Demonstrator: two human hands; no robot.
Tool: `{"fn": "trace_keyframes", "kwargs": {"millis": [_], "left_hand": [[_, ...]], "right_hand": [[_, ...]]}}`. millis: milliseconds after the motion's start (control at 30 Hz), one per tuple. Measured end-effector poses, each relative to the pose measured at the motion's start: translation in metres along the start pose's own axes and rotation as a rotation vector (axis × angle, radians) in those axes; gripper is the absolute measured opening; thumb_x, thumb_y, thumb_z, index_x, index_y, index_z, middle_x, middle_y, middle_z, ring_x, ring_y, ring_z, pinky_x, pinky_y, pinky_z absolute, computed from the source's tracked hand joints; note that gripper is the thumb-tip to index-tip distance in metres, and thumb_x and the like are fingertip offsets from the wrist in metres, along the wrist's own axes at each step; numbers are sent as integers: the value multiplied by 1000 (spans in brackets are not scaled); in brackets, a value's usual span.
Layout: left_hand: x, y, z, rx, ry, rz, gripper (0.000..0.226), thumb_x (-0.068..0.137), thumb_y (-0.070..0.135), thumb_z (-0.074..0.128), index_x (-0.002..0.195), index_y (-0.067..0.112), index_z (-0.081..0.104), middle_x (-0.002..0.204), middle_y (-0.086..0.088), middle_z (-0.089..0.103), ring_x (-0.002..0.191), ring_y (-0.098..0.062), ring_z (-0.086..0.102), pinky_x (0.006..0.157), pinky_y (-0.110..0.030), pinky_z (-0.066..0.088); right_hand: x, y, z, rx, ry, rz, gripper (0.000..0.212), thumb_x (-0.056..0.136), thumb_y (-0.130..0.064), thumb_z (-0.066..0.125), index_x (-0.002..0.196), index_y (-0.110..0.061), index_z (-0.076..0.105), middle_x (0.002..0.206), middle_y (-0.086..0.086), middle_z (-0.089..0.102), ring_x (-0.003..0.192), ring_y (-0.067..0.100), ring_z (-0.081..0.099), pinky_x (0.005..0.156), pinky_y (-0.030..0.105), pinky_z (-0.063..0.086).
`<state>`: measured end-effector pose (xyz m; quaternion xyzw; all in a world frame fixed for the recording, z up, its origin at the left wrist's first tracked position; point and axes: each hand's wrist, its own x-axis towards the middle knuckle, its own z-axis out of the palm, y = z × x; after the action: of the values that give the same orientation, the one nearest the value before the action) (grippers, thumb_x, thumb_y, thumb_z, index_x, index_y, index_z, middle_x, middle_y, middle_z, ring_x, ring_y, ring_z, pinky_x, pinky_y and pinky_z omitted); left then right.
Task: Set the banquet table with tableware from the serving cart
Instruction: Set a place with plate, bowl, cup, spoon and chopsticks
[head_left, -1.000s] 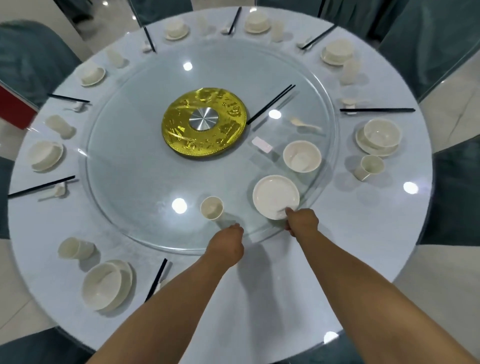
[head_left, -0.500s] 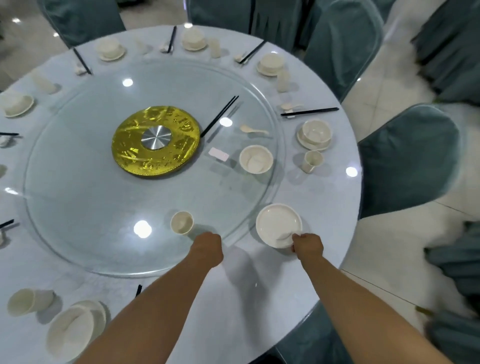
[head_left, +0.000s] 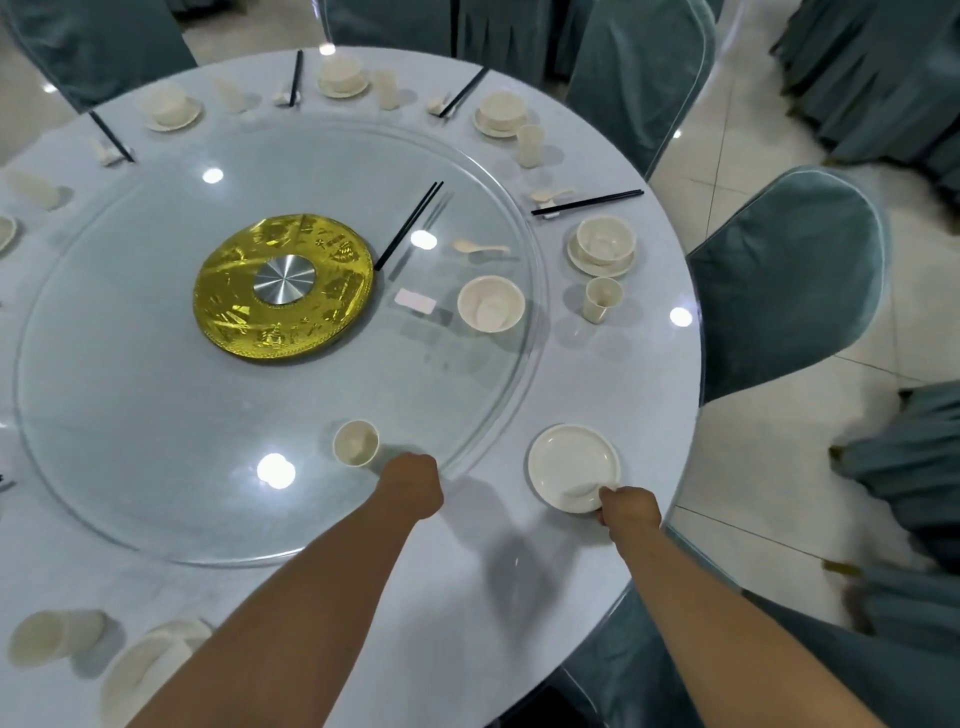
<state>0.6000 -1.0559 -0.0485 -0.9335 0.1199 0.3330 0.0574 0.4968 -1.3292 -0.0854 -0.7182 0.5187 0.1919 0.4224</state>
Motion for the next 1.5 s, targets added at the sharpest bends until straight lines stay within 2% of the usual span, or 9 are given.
{"fn": "trace_keyframes", "kwargs": {"millis": [200, 633, 700, 767, 867, 967, 1100, 1267, 1500], "left_hand": [[0, 1, 5, 29, 9, 6, 26, 89, 14, 50, 111, 13, 64, 115, -6, 67, 109, -23, 65, 88, -29, 49], [-18, -10, 4, 0, -11, 81, 30, 93, 13, 47, 120, 10, 56, 124, -9, 61, 116, -24, 58, 95, -31, 48], [-29, -17, -4, -66, 55, 108, 29, 94, 11, 43, 121, 8, 52, 121, -11, 60, 112, -25, 59, 90, -33, 49], [-39, -29, -15, -53, 246, 134, 28, 95, 12, 41, 122, 10, 49, 116, -9, 62, 109, -24, 58, 84, -34, 47], [-48, -57, -26, 9, 473, 87, 34, 95, 26, 46, 128, 18, 47, 129, -3, 52, 122, -25, 44, 93, -35, 41], [-54, -87, -34, -74, 334, -87, 64, 90, 44, 59, 144, 28, 28, 151, -7, 23, 137, -34, 25, 102, -42, 41], [-50, -99, -33, -231, 194, -114, 66, 90, 33, 62, 148, 30, 29, 134, -9, 37, 122, -31, 43, 93, -40, 50], [-58, -74, -26, -273, 170, 8, 69, 82, 40, 70, 141, 28, 35, 127, -10, 41, 116, -31, 48, 91, -42, 51], [-62, -5, -6, -235, 79, 243, 72, 71, 50, 73, 130, 31, 37, 120, -6, 45, 113, -31, 48, 84, -43, 50]], "right_hand": [[-4, 0, 3, 90, 6, 75, 25, 94, -17, 58, 76, -2, 66, 67, 13, 67, 62, 27, 56, 66, 35, 49], [-37, -3, 8, 17, -62, 89, 24, 91, -20, 61, 85, 2, 69, 73, 12, 74, 54, 18, 62, 50, 25, 45], [-47, -13, 5, -45, -68, 47, 20, 90, -14, 58, 88, 3, 68, 76, 13, 74, 55, 19, 61, 50, 24, 43], [-59, -27, 4, -96, -81, -18, 17, 89, -12, 54, 87, 2, 65, 80, 14, 74, 57, 22, 60, 51, 25, 41], [-72, -47, 5, -172, -99, -129, 17, 89, -16, 53, 78, -5, 60, 74, 9, 71, 57, 22, 58, 57, 27, 43], [-80, -60, 6, -223, -102, -194, 27, 90, -22, 50, 69, -8, 60, 77, 10, 72, 64, 26, 58, 64, 31, 45], [-88, -67, 13, -254, -111, -245, 31, 93, -26, 45, 73, -8, 60, 67, 3, 69, 66, 23, 59, 67, 31, 47], [-98, -65, 14, -266, -109, -253, 33, 95, -26, 41, 81, -5, 62, 77, 8, 72, 74, 26, 61, 75, 34, 52], [-103, -60, 2, -239, -98, -236, 37, 96, -20, 38, 95, 2, 68, 69, 3, 66, 65, 20, 53, 74, 31, 48]]}}
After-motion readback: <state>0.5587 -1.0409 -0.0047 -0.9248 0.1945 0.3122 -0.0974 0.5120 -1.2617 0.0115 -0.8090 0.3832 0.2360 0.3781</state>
